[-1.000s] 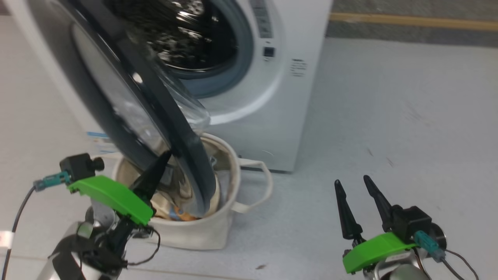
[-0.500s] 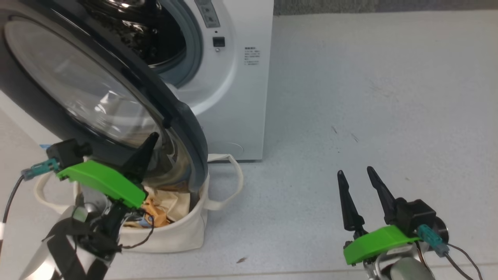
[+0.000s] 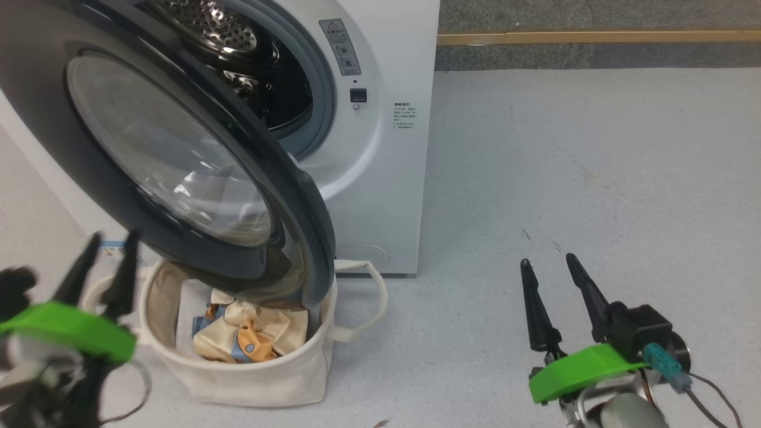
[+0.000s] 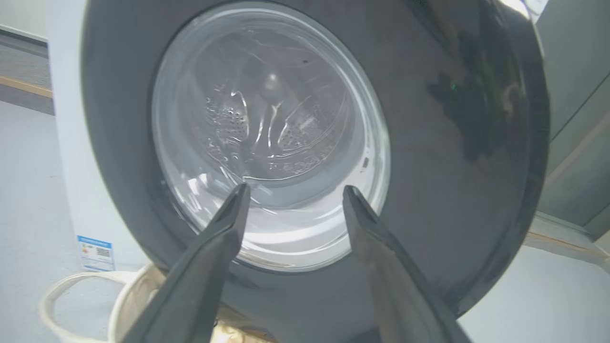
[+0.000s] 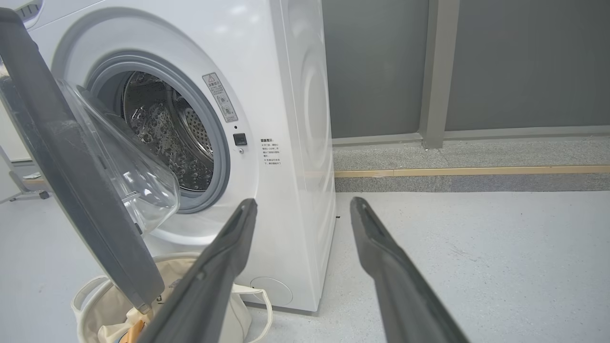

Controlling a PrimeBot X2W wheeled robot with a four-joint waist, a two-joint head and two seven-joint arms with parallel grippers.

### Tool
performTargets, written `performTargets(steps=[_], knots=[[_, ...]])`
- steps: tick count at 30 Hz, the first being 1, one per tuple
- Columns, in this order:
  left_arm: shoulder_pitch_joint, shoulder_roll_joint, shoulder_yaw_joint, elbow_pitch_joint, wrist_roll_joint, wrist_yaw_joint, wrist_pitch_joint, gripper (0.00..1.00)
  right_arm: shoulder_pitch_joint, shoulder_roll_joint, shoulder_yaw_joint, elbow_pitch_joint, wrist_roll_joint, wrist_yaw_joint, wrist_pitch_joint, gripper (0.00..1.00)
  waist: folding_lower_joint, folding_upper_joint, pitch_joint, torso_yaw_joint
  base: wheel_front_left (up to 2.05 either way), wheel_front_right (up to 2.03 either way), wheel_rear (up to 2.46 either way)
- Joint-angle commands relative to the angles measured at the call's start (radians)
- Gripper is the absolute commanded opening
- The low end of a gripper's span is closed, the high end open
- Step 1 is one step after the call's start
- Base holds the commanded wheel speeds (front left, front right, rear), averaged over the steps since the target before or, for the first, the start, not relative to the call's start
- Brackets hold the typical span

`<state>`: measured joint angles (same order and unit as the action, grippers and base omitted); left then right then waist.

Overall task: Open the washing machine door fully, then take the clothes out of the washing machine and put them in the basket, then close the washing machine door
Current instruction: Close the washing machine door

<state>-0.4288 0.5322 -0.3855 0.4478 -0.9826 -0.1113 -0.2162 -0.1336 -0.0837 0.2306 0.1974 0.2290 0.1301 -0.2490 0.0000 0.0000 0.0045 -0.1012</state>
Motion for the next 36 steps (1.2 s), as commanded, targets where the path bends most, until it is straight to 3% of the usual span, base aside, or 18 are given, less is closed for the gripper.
performTargets(steps=[1,8,21,36], knots=[[-0.016,0.071,0.071,-0.018,0.019,0.013,-0.022,1.0,-0.014,-0.004,0.014,-0.038,-0.01,0.001,-0.013,1.0,0.0,0.0,0.002,-0.001,0.0,0.0,0.0],[0.129,0.129,0.204,-0.031,0.114,0.052,-0.045,1.0,-0.015,-0.004,0.006,-0.044,-0.011,0.001,-0.013,1.0,0.0,0.0,0.004,-0.002,0.0,0.0,0.0],[0.302,0.011,0.32,-0.098,0.352,0.023,-0.045,1.0,0.009,0.006,-0.014,-0.031,-0.022,0.001,-0.013,1.0,0.0,0.0,-0.023,-0.008,0.0,0.0,0.0],[0.345,-0.043,0.408,-0.162,0.446,-0.009,-0.045,1.0,0.021,0.008,-0.015,-0.015,-0.019,0.001,-0.013,1.0,0.0,0.0,-0.028,-0.01,0.0,0.0,0.0]])
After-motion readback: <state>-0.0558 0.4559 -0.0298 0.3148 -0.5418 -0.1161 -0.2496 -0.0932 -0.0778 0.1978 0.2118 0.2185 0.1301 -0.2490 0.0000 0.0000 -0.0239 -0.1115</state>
